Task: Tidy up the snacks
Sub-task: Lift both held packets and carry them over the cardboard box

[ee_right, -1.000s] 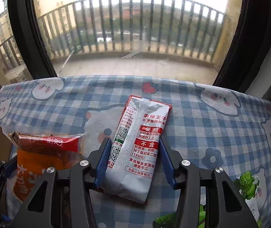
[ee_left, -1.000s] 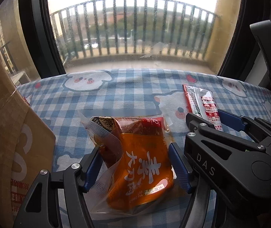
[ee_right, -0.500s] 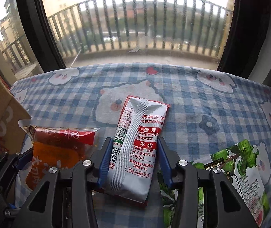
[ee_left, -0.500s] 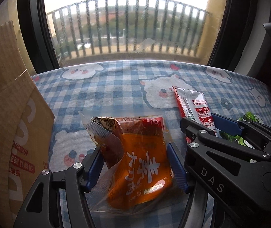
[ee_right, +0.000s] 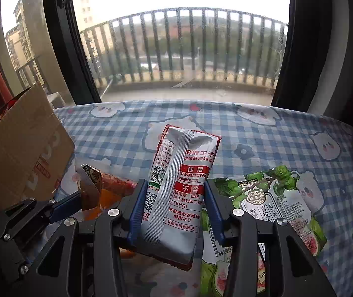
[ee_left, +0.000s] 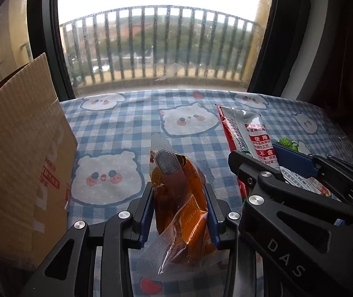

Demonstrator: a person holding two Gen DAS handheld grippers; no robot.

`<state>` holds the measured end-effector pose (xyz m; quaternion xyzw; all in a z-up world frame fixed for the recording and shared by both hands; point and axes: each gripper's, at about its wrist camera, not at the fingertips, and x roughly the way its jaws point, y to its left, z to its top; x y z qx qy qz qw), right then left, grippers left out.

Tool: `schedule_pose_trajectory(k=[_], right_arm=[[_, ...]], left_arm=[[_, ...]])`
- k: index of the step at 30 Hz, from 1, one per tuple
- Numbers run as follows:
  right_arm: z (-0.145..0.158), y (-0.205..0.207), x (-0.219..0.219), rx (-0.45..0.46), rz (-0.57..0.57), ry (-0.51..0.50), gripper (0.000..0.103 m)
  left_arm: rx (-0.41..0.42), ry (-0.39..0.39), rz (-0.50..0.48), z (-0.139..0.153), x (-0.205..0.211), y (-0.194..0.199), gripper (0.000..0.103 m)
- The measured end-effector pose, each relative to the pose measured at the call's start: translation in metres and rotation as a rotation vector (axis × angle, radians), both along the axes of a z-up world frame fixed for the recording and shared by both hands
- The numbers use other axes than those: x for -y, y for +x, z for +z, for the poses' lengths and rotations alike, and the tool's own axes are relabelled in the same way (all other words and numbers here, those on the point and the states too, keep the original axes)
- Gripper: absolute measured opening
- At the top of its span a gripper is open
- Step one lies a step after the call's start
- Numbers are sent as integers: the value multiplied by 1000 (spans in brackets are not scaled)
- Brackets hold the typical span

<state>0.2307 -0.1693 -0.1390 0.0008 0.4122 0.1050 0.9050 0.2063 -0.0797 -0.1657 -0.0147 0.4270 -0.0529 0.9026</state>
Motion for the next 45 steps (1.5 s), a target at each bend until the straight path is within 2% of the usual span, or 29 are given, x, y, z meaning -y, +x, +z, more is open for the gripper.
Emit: schedule_pose_trajectory(k=[7, 12, 19, 32, 38, 45], right_arm=[[-9, -22, 14, -34, -14, 61, 48], [-14, -32, 17, -42, -12, 72, 48], [1, -43, 21, -17, -6, 86, 48], [82, -93, 12, 161, 7, 97, 49], [120, -119, -6, 252, 16, 99, 49], [151, -131, -39, 322, 58, 102, 49]], left_arm=[[-4, 12, -6, -3, -1, -20, 39], [-1, 29, -15, -4, 2, -26, 34], [46, 46, -37, 15, 9, -40, 32], [238, 55, -30, 95, 2, -92, 32], [319, 51, -13, 128, -17, -118, 32], [392, 54, 27, 153, -57, -137, 32]])
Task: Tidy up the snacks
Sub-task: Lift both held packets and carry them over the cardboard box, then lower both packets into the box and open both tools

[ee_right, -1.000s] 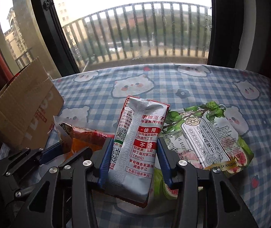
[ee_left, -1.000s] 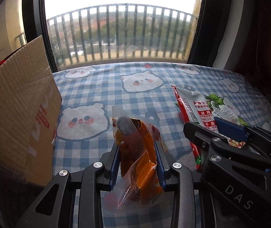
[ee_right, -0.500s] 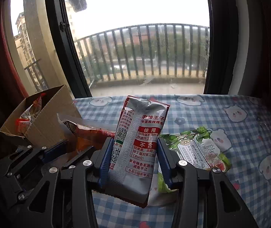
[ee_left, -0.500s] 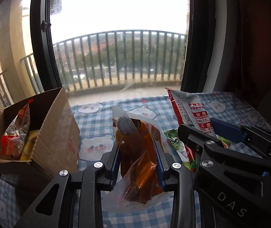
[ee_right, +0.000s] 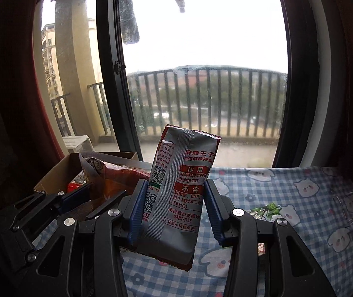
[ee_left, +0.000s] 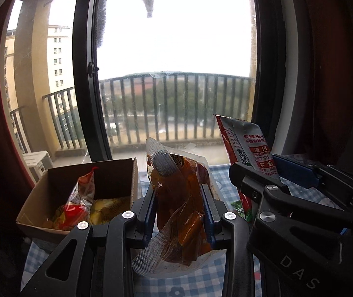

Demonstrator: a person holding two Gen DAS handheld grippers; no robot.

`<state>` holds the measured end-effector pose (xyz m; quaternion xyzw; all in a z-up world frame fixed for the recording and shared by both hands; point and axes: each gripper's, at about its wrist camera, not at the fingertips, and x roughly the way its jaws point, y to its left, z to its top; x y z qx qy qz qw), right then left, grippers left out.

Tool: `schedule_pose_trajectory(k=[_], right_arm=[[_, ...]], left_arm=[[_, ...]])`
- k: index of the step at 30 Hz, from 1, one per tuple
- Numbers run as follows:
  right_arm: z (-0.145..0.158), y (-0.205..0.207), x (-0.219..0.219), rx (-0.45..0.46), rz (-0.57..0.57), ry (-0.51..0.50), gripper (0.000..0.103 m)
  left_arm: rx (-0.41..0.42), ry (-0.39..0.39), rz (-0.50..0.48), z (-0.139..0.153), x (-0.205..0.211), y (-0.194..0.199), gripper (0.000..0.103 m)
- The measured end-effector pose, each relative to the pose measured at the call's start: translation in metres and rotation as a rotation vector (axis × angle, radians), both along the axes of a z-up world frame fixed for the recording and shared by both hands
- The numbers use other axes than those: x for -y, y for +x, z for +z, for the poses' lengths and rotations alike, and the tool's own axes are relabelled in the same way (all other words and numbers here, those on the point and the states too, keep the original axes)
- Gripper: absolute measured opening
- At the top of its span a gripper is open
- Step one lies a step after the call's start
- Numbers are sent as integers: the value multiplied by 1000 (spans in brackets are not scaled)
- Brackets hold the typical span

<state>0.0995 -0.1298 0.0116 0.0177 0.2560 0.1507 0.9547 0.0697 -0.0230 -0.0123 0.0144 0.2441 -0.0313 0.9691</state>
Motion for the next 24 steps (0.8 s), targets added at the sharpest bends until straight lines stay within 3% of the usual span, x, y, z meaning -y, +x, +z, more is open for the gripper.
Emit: schedule_pose_trajectory(k=[6, 13, 24], right_arm=[[12, 1, -37, 36, 40, 1, 49], [6, 22, -84, 23, 106, 29, 49], [-24, 74, -154, -99, 177, 41, 49]], left_arm=[[31, -10, 50, 9, -43, -3, 32], [17, -13, 115, 2, -96, 16, 32], [-76, -32, 250, -33, -171, 66, 37]])
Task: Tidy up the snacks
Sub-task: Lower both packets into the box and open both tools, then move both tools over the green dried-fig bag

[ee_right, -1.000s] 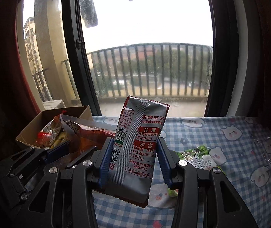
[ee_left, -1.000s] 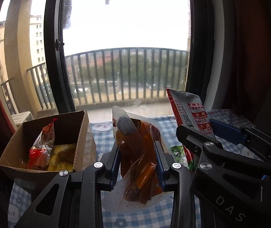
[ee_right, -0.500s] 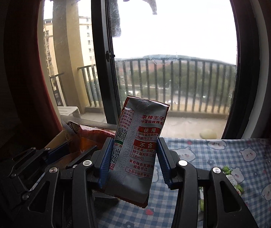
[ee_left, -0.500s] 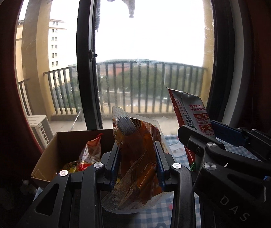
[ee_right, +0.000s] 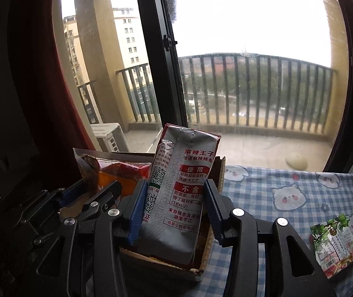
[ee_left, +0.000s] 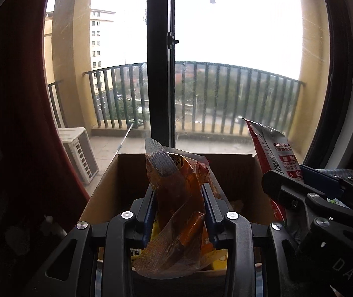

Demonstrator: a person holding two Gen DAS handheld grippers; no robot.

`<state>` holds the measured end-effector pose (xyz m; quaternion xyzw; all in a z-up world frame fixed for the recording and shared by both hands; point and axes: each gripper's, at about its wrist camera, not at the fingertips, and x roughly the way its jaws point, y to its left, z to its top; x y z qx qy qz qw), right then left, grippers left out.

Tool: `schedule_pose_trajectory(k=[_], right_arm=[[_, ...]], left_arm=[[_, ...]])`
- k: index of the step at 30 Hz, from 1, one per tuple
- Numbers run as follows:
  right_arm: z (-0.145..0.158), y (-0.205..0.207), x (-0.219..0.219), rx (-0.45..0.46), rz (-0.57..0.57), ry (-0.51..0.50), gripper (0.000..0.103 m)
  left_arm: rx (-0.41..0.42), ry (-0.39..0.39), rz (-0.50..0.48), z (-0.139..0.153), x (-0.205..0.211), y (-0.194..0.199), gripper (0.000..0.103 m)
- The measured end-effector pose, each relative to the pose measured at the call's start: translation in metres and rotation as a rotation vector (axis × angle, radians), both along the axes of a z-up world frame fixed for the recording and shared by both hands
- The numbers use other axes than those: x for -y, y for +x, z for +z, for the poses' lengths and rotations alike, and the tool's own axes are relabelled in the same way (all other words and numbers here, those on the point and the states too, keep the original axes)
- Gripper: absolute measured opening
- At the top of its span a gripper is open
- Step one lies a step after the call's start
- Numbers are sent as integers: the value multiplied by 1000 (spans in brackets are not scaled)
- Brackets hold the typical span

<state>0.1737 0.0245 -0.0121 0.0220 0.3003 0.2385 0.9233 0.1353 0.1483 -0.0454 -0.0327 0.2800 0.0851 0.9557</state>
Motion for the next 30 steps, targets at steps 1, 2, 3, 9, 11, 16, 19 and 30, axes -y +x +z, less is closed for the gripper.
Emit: schedule_pose_trajectory(k=[1, 2, 3, 9, 11, 16, 19, 30], right_arm=[[-3, 4, -5, -15, 10, 0, 49], [-6, 9, -10, -28, 16, -3, 49], [-9, 13, -15, -38, 21, -9, 49], [-24, 22, -37, -77, 56, -15, 48], [-26, 23, -46, -76, 74, -10, 48], [-34, 29, -58, -100, 104, -4, 50], [-38, 29, -55, -112, 90, -11, 53], [-23, -2, -12, -53, 6, -54, 94]], left_arm=[[-8, -21, 4, -5, -7, 4, 38], [-22, -39, 12, -10, -14, 7, 43], [-23, -54, 21, -15, -21, 8, 50], [-29, 17, 110, -29, -43, 4, 75], [-54, 14, 117, -33, -49, 3, 75], [-83, -11, 126, -30, -47, 0, 79], [-71, 4, 102, -26, -38, -5, 85], [-53, 30, 6, -22, 5, -23, 93]])
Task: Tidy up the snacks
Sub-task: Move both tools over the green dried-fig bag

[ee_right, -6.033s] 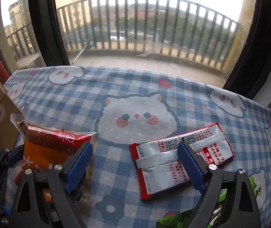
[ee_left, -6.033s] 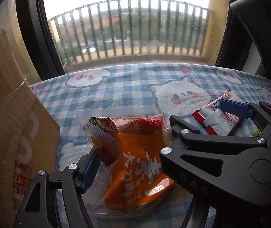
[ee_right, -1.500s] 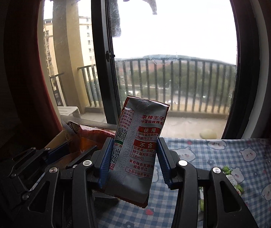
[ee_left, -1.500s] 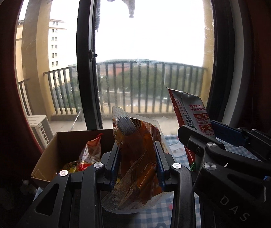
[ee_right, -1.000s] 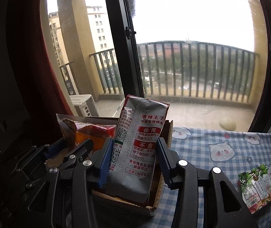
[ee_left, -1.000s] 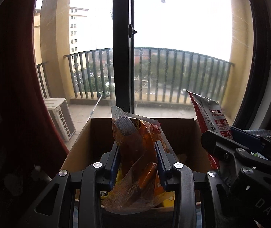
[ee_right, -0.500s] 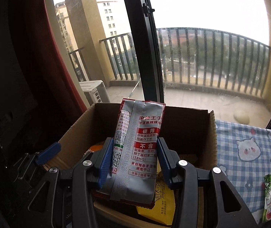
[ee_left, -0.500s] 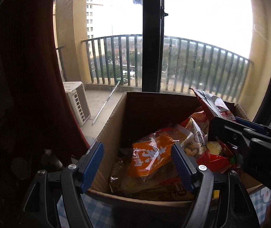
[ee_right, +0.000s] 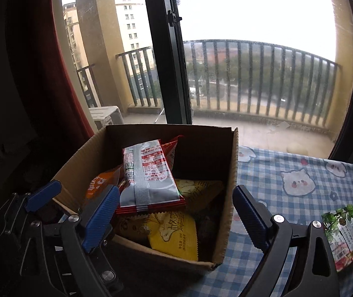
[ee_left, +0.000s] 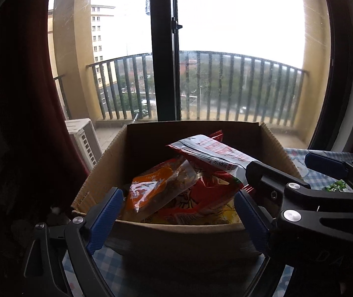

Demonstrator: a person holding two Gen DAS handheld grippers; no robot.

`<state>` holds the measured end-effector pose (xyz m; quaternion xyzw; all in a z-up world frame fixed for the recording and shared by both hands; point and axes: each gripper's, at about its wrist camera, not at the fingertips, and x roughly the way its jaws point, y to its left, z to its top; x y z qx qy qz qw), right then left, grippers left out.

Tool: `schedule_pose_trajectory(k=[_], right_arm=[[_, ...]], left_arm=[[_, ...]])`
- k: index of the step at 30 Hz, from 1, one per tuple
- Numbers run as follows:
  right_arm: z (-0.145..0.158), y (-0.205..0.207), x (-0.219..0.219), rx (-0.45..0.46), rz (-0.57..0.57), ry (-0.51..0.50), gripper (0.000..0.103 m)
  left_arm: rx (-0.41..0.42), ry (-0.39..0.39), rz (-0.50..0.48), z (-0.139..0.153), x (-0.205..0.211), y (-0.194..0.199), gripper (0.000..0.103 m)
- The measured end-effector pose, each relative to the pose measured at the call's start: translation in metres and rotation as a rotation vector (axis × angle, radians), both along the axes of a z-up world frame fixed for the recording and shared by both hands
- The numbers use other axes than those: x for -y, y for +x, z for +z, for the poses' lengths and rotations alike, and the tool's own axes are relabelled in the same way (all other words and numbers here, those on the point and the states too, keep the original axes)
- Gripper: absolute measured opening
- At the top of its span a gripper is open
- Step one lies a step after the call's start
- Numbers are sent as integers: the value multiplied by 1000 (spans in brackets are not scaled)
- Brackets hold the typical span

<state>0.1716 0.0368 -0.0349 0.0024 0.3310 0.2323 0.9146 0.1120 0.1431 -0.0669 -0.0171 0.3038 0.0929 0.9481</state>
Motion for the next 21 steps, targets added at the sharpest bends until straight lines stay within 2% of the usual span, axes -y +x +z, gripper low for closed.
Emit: schedule_pose_trajectory(k=[3, 8, 16, 21], right_arm=[[6, -9, 18, 14, -17, 12, 94], [13, -31, 48, 44, -32, 2, 94], [21, -61, 91, 101, -54, -29, 95], [27, -74, 127, 128, -110, -45, 101]], left_arm=[[9, -14, -23, 3, 14, -8, 96], [51, 5, -57, 12, 46, -25, 102], [76, 10, -138, 21, 103, -41, 102], [89, -13, -180, 26, 137, -48, 102]])
